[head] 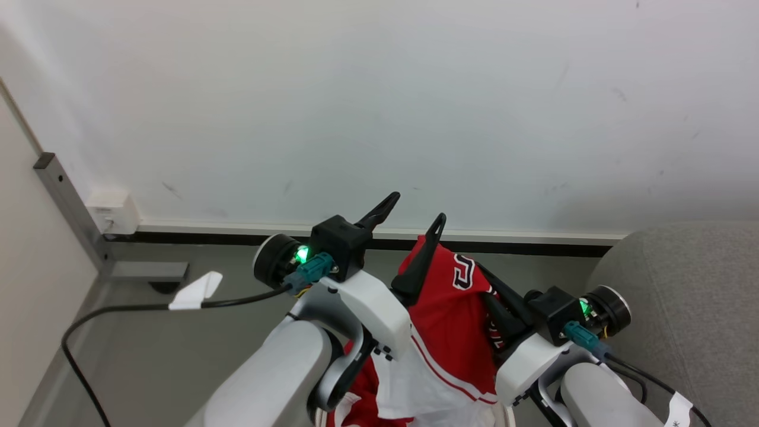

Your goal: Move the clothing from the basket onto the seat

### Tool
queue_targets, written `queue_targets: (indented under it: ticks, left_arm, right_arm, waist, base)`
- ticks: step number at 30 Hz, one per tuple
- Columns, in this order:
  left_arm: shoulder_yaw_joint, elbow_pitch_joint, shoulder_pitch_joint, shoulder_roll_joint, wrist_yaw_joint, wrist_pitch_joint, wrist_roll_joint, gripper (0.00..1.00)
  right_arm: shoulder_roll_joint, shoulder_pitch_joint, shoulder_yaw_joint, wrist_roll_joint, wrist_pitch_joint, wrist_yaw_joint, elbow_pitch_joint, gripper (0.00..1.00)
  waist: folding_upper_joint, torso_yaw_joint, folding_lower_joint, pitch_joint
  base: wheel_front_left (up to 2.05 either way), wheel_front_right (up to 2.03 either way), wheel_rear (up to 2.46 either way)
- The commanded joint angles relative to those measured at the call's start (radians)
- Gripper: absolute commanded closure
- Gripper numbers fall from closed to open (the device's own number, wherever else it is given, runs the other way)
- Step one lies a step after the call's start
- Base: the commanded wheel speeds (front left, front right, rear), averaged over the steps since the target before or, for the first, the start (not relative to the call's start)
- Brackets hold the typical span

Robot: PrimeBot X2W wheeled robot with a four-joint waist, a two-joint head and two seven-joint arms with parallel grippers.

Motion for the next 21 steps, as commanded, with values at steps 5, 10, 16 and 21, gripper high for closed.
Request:
queue_targets:
  ticks: [5, 10, 16, 21]
  left_arm:
    - [0.002, -0.009, 0.033, 0.015, 0.011, -0.010, -0.018, 0.00]
    - [-0.003, -0.008, 0.069, 0.023, 0.016, -0.024, -0.026, 0.00]
    - [-0.016, -0.011, 0.098, 0.016, 0.013, -0.039, -0.037, 0.00]
    - [-0.036, -0.005, 0.111, 0.004, 0.008, -0.048, -0.033, 0.00]
  right_arm:
    - [-0.036, -0.010, -0.032, -0.009, 0.000, -0.002, -0.029, 1.00]
    - [-0.091, -0.006, -0.077, -0.007, 0.000, -0.002, -0.067, 1.00]
    - [-0.160, 0.000, -0.151, -0.004, 0.000, -0.002, -0.114, 1.00]
    - [-0.215, 0.003, -0.208, -0.012, 0.005, -0.002, -0.151, 1.00]
  waist:
    - [0.0000, -0.070, 0.0000, 0.018]
    - [0.0000, -0.133, 0.0000, 0.035]
    - [0.0000, -0.206, 0.0000, 0.054]
    - [0.0000, -0.268, 0.0000, 0.069]
  base:
    - [0.00, 0.00, 0.00]
    - [0.00, 0.00, 0.00]
    - [0.00, 0.00, 0.00]
    - [0.00, 0.00, 0.00]
